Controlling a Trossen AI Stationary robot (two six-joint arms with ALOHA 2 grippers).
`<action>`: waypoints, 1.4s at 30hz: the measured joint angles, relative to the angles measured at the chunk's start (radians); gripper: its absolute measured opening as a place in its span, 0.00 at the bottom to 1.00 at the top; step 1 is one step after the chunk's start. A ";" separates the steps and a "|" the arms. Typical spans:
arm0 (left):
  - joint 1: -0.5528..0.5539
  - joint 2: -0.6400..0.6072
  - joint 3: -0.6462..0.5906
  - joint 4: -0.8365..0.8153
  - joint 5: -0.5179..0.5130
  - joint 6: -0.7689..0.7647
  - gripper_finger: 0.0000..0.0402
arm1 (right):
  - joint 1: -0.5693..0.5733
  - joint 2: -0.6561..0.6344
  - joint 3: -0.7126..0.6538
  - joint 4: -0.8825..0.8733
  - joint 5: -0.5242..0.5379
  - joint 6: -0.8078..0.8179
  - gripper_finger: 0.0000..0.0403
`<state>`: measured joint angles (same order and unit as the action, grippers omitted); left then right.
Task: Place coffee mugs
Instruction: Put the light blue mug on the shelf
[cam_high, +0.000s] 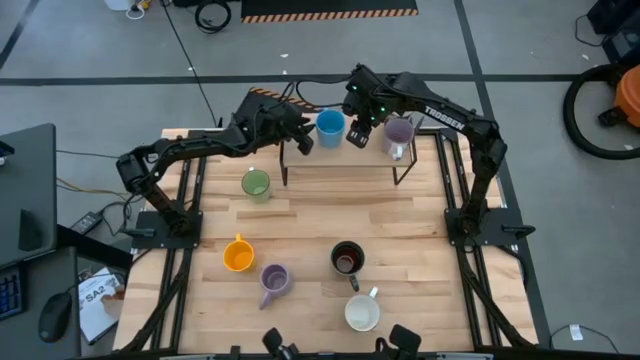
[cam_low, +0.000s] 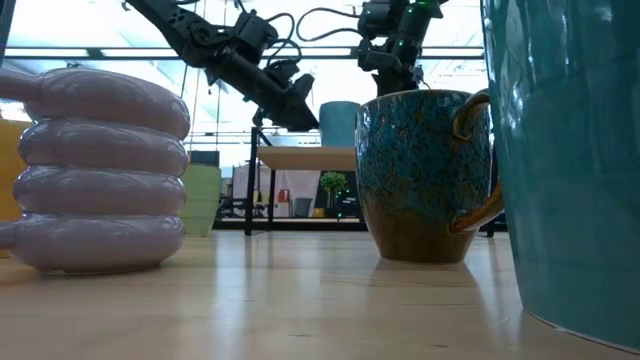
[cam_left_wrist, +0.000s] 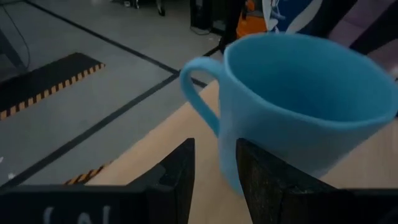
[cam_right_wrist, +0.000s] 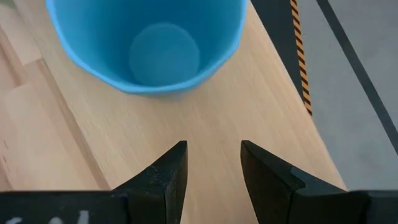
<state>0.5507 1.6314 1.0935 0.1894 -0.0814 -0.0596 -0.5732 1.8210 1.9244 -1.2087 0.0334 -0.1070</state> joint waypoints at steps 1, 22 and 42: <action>-0.001 0.003 0.000 0.012 -0.001 -0.005 0.31 | 0.000 -0.001 0.000 0.001 0.000 0.000 0.38; -0.026 0.050 0.002 0.134 0.001 -0.004 0.31 | -0.050 -0.048 0.000 -0.073 -0.023 -0.009 0.38; -0.033 0.184 0.131 0.178 0.026 0.004 0.31 | -0.050 -0.066 0.000 -0.119 -0.024 0.010 0.38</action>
<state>0.5175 1.8153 1.2244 0.3676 -0.0551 -0.0555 -0.6235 1.7551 1.9247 -1.3279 0.0094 -0.0975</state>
